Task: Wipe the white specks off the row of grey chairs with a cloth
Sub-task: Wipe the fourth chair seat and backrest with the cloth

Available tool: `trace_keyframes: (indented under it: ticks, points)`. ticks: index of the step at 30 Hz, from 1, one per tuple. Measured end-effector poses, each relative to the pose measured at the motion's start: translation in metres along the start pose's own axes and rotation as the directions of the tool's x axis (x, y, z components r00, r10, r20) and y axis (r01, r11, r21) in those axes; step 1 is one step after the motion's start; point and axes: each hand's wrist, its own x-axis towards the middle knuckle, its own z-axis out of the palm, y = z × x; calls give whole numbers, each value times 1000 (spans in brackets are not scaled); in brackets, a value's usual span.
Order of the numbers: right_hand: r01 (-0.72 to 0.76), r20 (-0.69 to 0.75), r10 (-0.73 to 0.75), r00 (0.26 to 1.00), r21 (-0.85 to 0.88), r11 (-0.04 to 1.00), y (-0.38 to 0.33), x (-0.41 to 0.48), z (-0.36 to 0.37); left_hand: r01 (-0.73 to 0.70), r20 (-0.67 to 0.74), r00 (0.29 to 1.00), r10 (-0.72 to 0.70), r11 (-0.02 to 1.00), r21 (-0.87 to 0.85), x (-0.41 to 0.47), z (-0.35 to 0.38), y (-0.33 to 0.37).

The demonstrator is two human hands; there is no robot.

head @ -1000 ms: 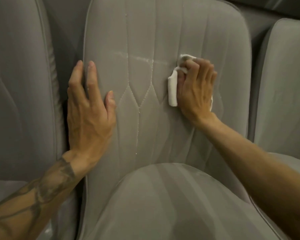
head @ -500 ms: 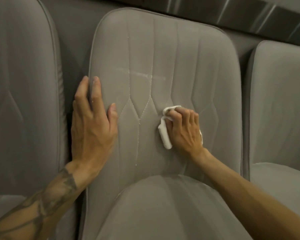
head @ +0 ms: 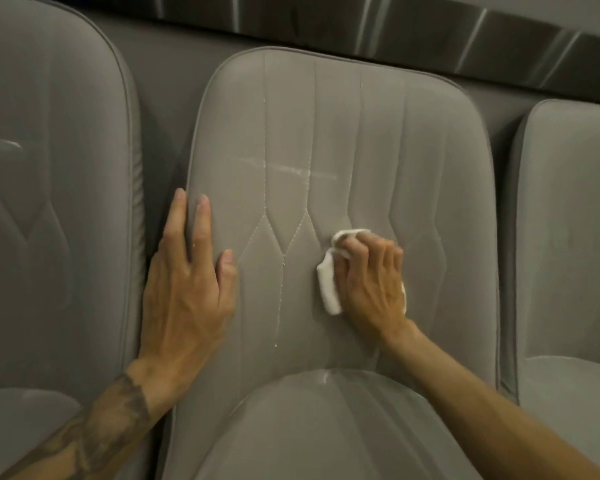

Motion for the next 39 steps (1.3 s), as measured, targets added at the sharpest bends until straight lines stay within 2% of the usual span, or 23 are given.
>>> trace_keyframes:
  ticks: [2, 4, 6, 8, 10, 12, 13, 14, 16, 18, 19, 20, 22, 24, 26, 28, 30, 31, 33, 35, 36, 37, 39]
  points:
    - [149, 88, -151, 985, 30, 988, -10, -27, -1, -24, 8, 1000, 24, 996, 83, -2, -2, -2]
    - [316, 149, -317, 937, 30, 948, -5, -32, -9, -71, 42, 997, 65, 983, 168, -5, -6, -4]
    - [360, 116, -357, 927, -6, 933, 6, 4, -12, -107, 74, 993, 93, 969, 223, -7, -9, -6]
    - [261, 6, -261, 965, -44, 964, 8, 65, -8, -118, 80, 992, 100, 957, 266, -6, -9, -7]
    - [60, -116, -66, 991, -57, 997, 7, 122, -5, -132, 77, 991, 113, 939, 317, -6, -8, -9]
    - [-109, -202, 103, 974, -21, 994, -5, 144, 0, -145, 63, 989, 131, 923, 355, -6, -8, -11]
    - [-136, -199, 133, 971, -3, 991, -13, 138, 3, -152, 57, 988, 141, 920, 361, -6, -8, -13]
    - [-108, -165, 108, 980, 10, 994, -21, 123, 5, -158, 50, 987, 151, 918, 364, -6, -8, -14]
    - [42, -77, -41, 996, 16, 999, -29, 93, 3, -168, 47, 986, 163, 910, 378, -5, -9, -15]
    - [168, -27, -167, 986, 11, 986, -17, 102, -4, -186, 64, 983, 175, 905, 384, -5, -10, -16]
    - [184, -44, -184, 982, -6, 983, -10, 121, -7, -190, 65, 982, 179, 905, 381, -5, -10, -15]
    - [156, -76, -158, 984, -33, 987, -4, 144, -8, -188, 64, 982, 177, 905, 382, -4, -10, -15]
    - [-40, -192, 26, 981, -70, 997, 1, 182, -7, -178, 63, 984, 167, 905, 387, -5, -7, -14]
    - [-183, -271, 171, 947, -19, 983, -16, 185, -3, -166, 54, 986, 157, 908, 384, -5, -6, -12]
    - [-89, -201, 90, 976, 13, 996, -38, 155, 3, -167, 47, 986, 162, 912, 375, -5, -6, -13]
    - [118, -82, -114, 990, 50, 992, -47, 122, 2, -169, 48, 985, 163, 913, 370, -5, -7, -13]
    - [222, -81, -220, 972, 14, 975, -33, 137, -4, -170, 53, 985, 161, 916, 363, -6, -7, -11]
    - [190, -126, -193, 973, -36, 981, -26, 157, -3, -170, 55, 985, 162, 916, 362, -5, -7, -11]
    - [-36, -265, 11, 964, -90, 995, -15, 204, -2, -172, 63, 985, 160, 916, 363, -6, -6, -13]
    - [-240, -336, 214, 917, -39, 970, -21, 222, 2, -170, 65, 985, 157, 918, 359, -6, -6, -13]
    - [-256, -340, 236, 910, -14, 967, -32, 213, 8, -166, 63, 986, 154, 918, 359, -6, -7, -13]
    - [-210, -310, 200, 930, -1, 978, -45, 194, 13, -162, 59, 987, 150, 921, 355, -6, -8, -12]
    - [-11, -166, 24, 986, 75, 997, -66, 149, 14, -147, 50, 989, 138, 930, 337, -5, -12, -9]
